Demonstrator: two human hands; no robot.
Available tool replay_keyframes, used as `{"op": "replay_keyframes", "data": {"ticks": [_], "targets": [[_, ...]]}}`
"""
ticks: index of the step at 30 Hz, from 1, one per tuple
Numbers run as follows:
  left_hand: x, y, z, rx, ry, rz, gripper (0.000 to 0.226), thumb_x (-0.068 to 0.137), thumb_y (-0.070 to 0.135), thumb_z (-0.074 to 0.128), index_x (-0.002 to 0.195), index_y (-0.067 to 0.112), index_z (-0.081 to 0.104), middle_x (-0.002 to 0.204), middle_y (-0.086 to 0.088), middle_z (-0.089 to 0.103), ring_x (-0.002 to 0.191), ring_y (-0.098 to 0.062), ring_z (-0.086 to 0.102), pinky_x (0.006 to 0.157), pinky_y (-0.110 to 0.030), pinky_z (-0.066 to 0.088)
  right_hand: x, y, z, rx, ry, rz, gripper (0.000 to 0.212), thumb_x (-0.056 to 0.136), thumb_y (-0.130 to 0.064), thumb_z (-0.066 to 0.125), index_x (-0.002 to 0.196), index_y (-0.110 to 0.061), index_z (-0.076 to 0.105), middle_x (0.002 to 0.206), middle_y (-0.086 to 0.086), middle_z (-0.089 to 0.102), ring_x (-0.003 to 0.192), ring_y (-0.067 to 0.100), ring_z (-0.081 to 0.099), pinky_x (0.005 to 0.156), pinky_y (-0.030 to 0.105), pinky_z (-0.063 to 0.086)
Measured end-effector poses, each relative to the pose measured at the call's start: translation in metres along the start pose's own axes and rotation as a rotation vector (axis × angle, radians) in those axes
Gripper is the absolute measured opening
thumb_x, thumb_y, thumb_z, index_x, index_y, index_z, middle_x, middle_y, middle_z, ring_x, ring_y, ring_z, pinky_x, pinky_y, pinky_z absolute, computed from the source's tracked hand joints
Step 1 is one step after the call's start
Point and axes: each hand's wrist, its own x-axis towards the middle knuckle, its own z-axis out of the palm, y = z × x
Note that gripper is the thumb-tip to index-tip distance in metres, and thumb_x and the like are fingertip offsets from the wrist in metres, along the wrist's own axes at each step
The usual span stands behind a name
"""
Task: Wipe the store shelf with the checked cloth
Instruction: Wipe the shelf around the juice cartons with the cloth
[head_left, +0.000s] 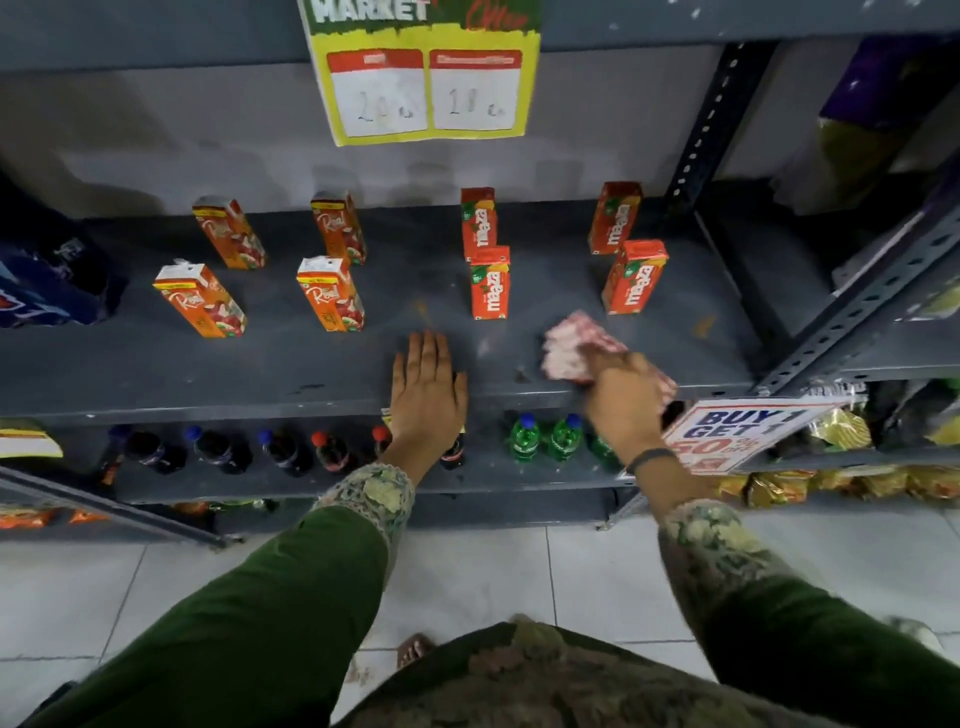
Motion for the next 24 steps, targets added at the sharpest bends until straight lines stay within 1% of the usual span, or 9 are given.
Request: {"op": "replay_keyframes", "data": {"ticks": [3,6,8,9,12,16,20,22,24], "targets": [[0.006,0.027,0.005,-0.019,-0.025,0.016,0.059,0.096,0.031,0.028,0.146,0.003,0.013,0.157,-0.016,0.01,0.145,-0.028,0.005,0.118,-0.043,0.003,-0.015,-0.006,0.008,0.183,-0.089,-0.255,0.058,0.079,-0.002,0.051,0.132,-0.025,0.054,0.129,0.01,0.063,0.114,0.03,0.055,0.098,0.035,0.048],[0.01,0.045,0.01,-0.026,-0.032,0.01,0.061,0.096,0.033,0.03,0.145,0.002,0.013,0.157,-0.017,0.009,0.145,-0.03,0.004,0.118,-0.045,0.003,-0.02,0.022,0.0,0.398,0.239,0.008,0.043,0.08,-0.007,0.054,0.121,-0.017,0.063,0.103,0.02,0.07,0.099,0.037,0.059,0.078,0.039,0.053],[0.011,0.056,0.011,-0.026,-0.033,0.012,0.062,0.096,0.036,0.028,0.145,0.001,0.014,0.156,-0.018,0.009,0.145,-0.03,0.003,0.117,-0.046,0.003,-0.014,0.047,-0.012,0.31,0.451,0.254,0.037,0.082,-0.009,0.055,0.119,-0.011,0.061,0.091,0.022,0.069,0.092,0.038,0.057,0.068,0.037,0.05],[0.011,0.06,0.012,-0.028,-0.046,0.008,0.062,0.096,0.037,0.026,0.145,0.001,0.013,0.157,-0.017,0.009,0.145,-0.03,0.002,0.118,-0.045,0.003,-0.01,0.058,-0.015,0.226,0.451,0.322,0.036,0.084,-0.01,0.055,0.119,-0.01,0.06,0.093,0.021,0.069,0.094,0.037,0.055,0.07,0.037,0.049],[0.008,0.067,0.017,-0.028,-0.082,-0.014,0.064,0.097,0.039,0.023,0.146,0.001,0.009,0.157,-0.016,0.007,0.145,-0.029,0.001,0.119,-0.044,0.003,-0.004,0.063,-0.015,0.053,0.17,0.166,0.041,0.085,-0.01,0.053,0.126,-0.014,0.055,0.111,0.017,0.067,0.108,0.035,0.051,0.085,0.038,0.049],[0.01,0.065,0.02,-0.013,-0.09,-0.019,0.065,0.096,0.04,0.024,0.147,0.002,0.007,0.157,-0.017,0.006,0.145,-0.031,0.003,0.119,-0.044,0.005,-0.025,0.04,-0.002,0.211,-0.028,-0.137,0.049,0.083,-0.015,0.054,0.13,-0.026,0.055,0.112,0.013,0.067,0.108,0.031,0.055,0.085,0.037,0.053],[0.013,0.064,0.02,-0.012,-0.133,-0.013,0.067,0.096,0.043,0.023,0.147,0.003,0.003,0.157,-0.017,0.002,0.145,-0.032,0.001,0.119,-0.044,0.004,-0.026,0.051,-0.029,0.504,0.417,0.206,0.037,0.086,-0.011,0.055,0.123,-0.013,0.06,0.098,0.019,0.067,0.094,0.024,0.057,0.071,0.025,0.044],[0.013,0.065,0.019,-0.003,-0.134,-0.006,0.067,0.097,0.042,0.023,0.147,0.003,0.004,0.157,-0.018,0.003,0.145,-0.032,0.001,0.119,-0.045,0.004,0.005,0.063,-0.063,0.595,0.654,0.171,0.045,0.082,0.003,0.052,0.125,-0.005,0.058,0.106,0.02,0.069,0.093,0.01,0.057,0.077,0.018,0.043],[0.011,0.065,0.017,-0.001,-0.135,-0.003,0.066,0.097,0.041,0.024,0.147,0.003,0.004,0.157,-0.018,0.003,0.145,-0.032,0.002,0.119,-0.045,0.005,0.054,0.075,-0.092,0.582,0.711,0.113,0.051,0.081,0.009,0.047,0.13,-0.005,0.054,0.119,0.017,0.066,0.107,0.017,0.062,0.091,0.019,0.044]]}}
